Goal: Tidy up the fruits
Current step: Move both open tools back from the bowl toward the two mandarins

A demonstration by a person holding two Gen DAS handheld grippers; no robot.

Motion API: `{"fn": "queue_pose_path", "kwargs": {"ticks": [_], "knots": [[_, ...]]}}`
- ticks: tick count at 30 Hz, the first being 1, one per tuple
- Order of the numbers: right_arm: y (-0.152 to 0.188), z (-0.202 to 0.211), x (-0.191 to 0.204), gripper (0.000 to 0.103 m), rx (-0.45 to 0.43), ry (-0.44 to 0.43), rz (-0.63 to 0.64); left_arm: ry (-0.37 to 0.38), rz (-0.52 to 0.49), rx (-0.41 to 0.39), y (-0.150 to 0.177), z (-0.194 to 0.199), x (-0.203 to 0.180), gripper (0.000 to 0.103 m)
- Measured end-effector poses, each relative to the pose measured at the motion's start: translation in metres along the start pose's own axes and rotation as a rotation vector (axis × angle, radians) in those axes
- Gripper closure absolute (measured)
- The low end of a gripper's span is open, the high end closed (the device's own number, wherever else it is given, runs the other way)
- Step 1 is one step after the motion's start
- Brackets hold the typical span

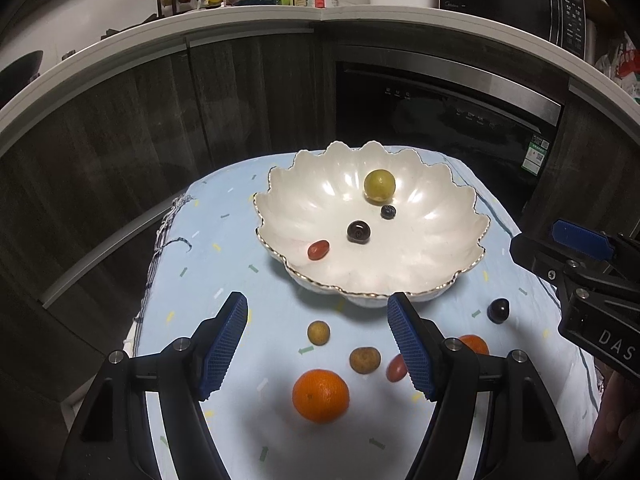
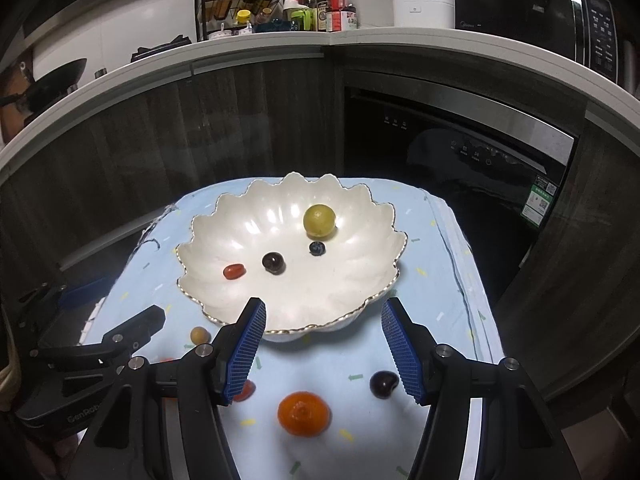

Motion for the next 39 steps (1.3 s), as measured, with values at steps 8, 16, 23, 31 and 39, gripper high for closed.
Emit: {"fn": "queue_pose_path", "kwargs": {"ticks": [8, 16, 23, 31, 39], "knots": [[0.010, 0.006, 0.005, 0.041, 0.003, 0.000, 0.008, -0.006, 0.011, -0.020, 0.014, 0.015, 0.005, 0.031], [0.018, 0.011, 0.010, 0.041, -0.002, -0.004, 0.013, -0.018, -0.010, -0.028, 0.021, 0.022, 0.007, 0.031], [0.031, 0.012, 0.015, 0.041, 0.011, -0.010, 0.017, -0.023, -0.012, -0.019, 0.036, 0.020, 0.009, 0.031], [0.044, 0.006, 0.019, 0.041, 0.032, -0.013, 0.017, -0.026, 0.000, -0.003, 0.051, 0.013, 0.013, 0.031], [0.056, -0.006, 0.022, 0.041, 0.056, -0.015, 0.026, -0.028, 0.002, 0.008, 0.058, 0.002, 0.013, 0.031]]}}
Point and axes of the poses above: each gripper's, at about its wrist camera, not at the fingertips, and z roughly against the way its jaws point, x to its left, y to its underside, the point moved 6 cm from there along -z, roughly the way its jaws point, and after that the axes turned 10 degrees about z, right-handed, at the moved point
